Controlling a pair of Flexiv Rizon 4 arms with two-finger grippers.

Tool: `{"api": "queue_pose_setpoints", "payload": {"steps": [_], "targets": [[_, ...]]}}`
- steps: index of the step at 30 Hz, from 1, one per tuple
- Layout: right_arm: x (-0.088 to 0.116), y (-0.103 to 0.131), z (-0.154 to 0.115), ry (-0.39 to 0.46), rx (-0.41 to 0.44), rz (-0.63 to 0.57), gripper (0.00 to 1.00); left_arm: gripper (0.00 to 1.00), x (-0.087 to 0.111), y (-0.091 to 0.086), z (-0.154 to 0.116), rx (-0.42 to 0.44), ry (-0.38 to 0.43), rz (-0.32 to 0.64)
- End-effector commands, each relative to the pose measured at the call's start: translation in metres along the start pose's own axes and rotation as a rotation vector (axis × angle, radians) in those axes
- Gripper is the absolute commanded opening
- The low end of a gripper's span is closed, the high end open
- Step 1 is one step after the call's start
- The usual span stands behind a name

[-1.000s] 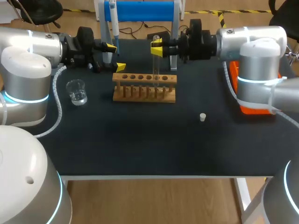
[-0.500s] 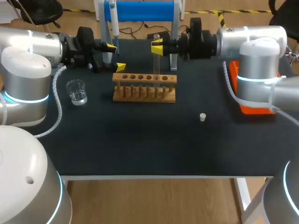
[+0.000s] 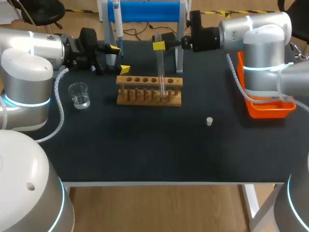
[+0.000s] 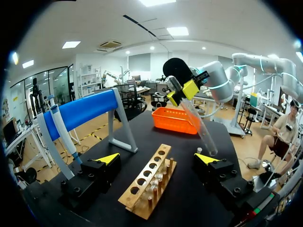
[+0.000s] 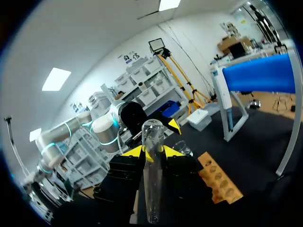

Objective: Invert the test tube, pick up the pipette, mount the tip to pipette, aspirate from beaker and dispense into the tube, eject the tip, return the pipette, and cap with the stopper.

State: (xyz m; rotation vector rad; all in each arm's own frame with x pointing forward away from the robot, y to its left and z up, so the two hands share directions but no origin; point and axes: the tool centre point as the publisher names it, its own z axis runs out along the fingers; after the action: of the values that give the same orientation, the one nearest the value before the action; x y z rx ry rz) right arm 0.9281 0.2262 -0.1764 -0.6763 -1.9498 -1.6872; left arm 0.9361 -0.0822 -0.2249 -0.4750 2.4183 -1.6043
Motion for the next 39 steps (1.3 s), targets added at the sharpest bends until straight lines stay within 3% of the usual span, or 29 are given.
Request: {"api": "queue_pose_setpoints", "payload": {"steps": [1, 13, 14, 20, 26, 33, 39], "targets": [[0.000, 0.003, -0.002, 0.099, 0.165, 1.036, 0.00, 1.00, 0.000, 0.000, 0.000, 0.002, 0.001, 0.000], [0.000, 0.003, -0.002, 0.099, 0.165, 1.036, 0.00, 1.00, 0.000, 0.000, 0.000, 0.002, 0.001, 0.000], [0.000, 0.000, -0.004, 0.129, 0.168, 1.058, 0.00, 1.00, 0.000, 0.000, 0.000, 0.002, 0.001, 0.000], [-0.002, -0.020, -0.017, 0.173, 0.122, 1.015, 0.00, 1.00, 0.000, 0.000, 0.000, 0.002, 0.001, 0.000], [-0.008, -0.029, -0.032, 0.210, 0.039, 1.072, 0.00, 1.00, 0.000, 0.000, 0.000, 0.002, 0.001, 0.000], [-0.008, -0.032, -0.035, 0.187, -0.019, 0.997, 0.00, 1.00, 0.000, 0.000, 0.000, 0.002, 0.001, 0.000], [-0.002, -0.033, -0.032, 0.165, -0.006, 0.893, 0.00, 1.00, 0.000, 0.000, 0.000, 0.002, 0.001, 0.000]]}}
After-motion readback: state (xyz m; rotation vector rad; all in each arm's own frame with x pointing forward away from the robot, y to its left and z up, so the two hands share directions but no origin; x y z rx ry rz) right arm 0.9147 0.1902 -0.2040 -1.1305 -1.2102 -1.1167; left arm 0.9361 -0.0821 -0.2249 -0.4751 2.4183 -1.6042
